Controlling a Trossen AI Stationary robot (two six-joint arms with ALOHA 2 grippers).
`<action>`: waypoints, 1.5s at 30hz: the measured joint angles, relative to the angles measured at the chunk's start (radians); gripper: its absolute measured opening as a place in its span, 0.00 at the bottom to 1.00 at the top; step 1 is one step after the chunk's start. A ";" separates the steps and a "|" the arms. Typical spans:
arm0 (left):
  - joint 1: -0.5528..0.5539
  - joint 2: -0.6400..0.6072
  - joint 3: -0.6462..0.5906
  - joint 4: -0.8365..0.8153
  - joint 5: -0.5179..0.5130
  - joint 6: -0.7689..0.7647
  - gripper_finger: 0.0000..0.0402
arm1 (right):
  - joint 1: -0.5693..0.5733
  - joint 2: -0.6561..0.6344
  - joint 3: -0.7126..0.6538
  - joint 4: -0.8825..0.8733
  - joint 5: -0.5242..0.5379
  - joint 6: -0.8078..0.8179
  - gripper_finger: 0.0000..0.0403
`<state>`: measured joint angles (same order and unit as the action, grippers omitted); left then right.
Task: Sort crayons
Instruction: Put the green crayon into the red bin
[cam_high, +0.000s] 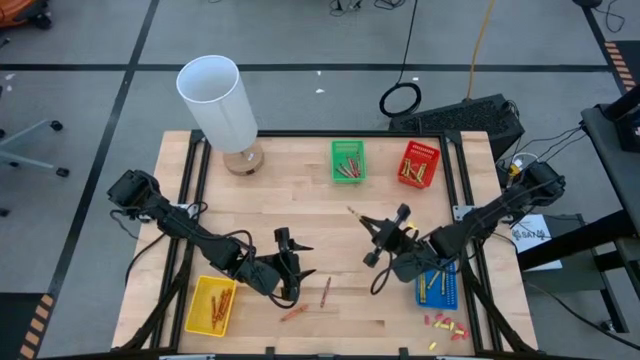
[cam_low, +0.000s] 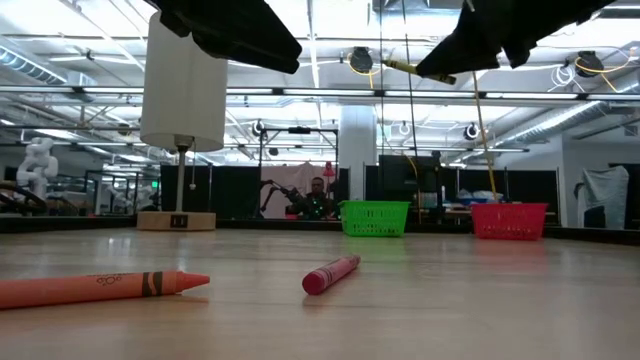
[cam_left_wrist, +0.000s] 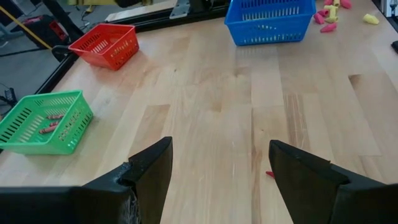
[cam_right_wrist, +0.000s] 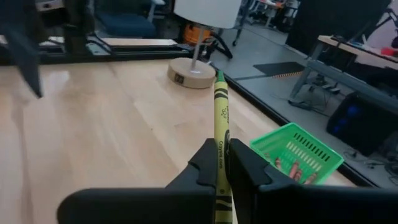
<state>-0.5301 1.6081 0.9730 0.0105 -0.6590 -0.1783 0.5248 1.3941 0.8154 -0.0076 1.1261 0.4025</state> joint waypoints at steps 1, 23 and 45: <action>0.000 0.000 0.000 0.000 0.000 0.000 0.66 | -0.004 0.000 0.000 0.007 0.000 0.000 0.01; 0.000 0.000 0.000 0.005 0.000 0.000 0.66 | -0.022 0.000 0.000 0.105 -0.004 -0.161 0.02; 0.016 0.000 0.000 0.005 0.000 0.000 0.66 | -0.021 0.000 0.000 0.108 -0.195 -0.438 0.02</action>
<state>-0.5144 1.6081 0.9730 0.0151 -0.6586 -0.1783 0.5041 1.3941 0.8155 0.1009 0.9309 -0.0351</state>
